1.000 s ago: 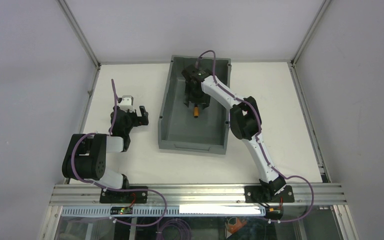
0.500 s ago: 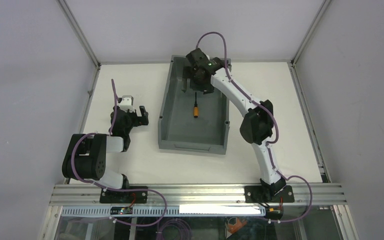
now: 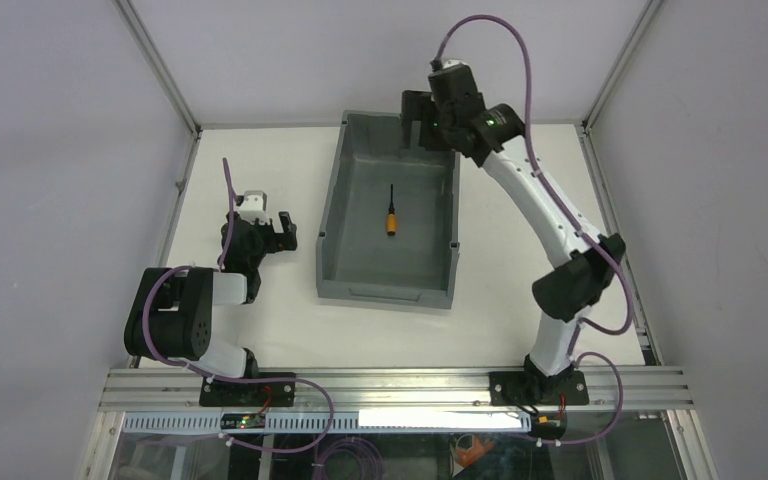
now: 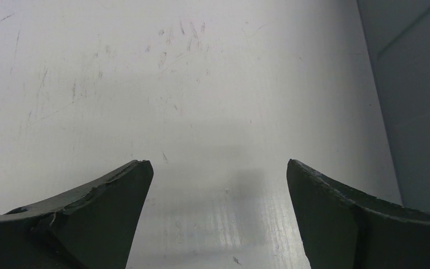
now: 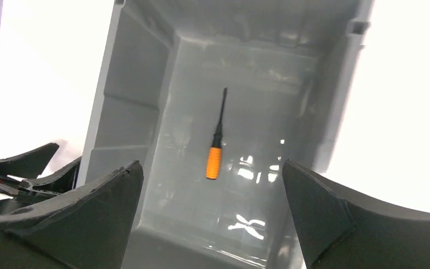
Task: Put the screwdriver in the bin
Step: Reset both arms
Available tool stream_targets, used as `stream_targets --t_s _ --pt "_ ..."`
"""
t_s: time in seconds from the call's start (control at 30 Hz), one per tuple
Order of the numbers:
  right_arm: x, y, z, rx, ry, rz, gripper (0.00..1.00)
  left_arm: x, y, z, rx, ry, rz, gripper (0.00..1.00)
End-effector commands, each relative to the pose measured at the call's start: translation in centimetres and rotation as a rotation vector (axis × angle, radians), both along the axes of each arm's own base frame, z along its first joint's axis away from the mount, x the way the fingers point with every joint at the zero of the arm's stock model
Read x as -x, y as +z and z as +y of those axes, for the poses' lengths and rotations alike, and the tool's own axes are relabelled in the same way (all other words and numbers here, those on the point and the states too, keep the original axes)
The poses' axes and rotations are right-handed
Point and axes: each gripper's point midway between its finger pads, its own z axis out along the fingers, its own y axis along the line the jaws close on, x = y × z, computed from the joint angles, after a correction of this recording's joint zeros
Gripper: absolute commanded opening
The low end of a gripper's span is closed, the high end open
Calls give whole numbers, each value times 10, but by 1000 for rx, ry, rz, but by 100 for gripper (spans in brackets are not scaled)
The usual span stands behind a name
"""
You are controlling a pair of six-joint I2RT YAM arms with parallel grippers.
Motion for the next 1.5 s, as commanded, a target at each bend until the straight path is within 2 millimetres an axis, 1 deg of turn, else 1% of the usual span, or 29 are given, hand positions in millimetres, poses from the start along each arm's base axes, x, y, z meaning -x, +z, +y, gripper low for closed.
stream_targets --t_s 0.0,0.03,0.07,0.13,0.2,0.27,0.33,0.4,0.43,0.47,0.5,0.53,0.6,0.7,0.77,0.93,0.97,1.17,1.33,1.47 --pt "0 60 -48 -7 -71 -216 99 -13 23 -1 -3 -18 -91 99" --pt "1 63 -59 -5 -89 -236 99 -13 23 -1 -2 -20 -92 99" --pt "3 75 -73 -15 -113 -282 99 -13 23 -1 -2 -20 -91 99" --pt "7 79 -95 -8 -152 -322 99 -13 23 -1 -2 -19 -91 99" --pt "11 75 -119 5 -201 -334 99 -13 23 -1 -2 -20 -92 99" --pt "16 77 -144 6 -258 -355 99 -13 23 -1 -2 -20 -90 99" --pt "20 69 -161 25 -295 -352 99 -13 23 -1 -2 -20 -91 99" --pt "24 60 -182 54 -348 -353 99 -13 23 -1 -2 -19 -90 99" --pt "27 62 -190 63 -368 -366 99 -13 23 -1 -2 -19 -90 99" --pt "27 54 -197 83 -385 -359 99 -13 23 -1 -2 -20 -91 99" --pt "30 52 -204 95 -404 -368 99 -13 23 -1 -2 -20 -90 99" --pt "32 42 -211 116 -419 -359 99 -13 23 -1 -2 -20 -91 99" --pt "34 32 -221 141 -449 -360 99 -13 23 -1 -2 -19 -91 99" --pt "38 14 -226 146 -470 -339 99 -13 23 -1 -2 -19 -91 99" --pt "38 6 -226 135 -475 -338 99 -13 23 -1 -2 -20 -90 99" --pt "36 -26 -222 108 -481 -310 99 -13 23 -1 -2 -20 -91 99" --pt "36 -36 -221 112 -478 -294 99 -13 23 -1 -2 -19 -90 99" --pt "33 -69 -220 117 -475 -274 99 -13 23 -1 -2 -20 -91 99" --pt "29 -90 -217 116 -469 -246 99 -13 23 -1 -2 -20 -91 99" --pt "28 -100 -216 123 -467 -229 99 -13 23 -1 -3 -19 -91 99"
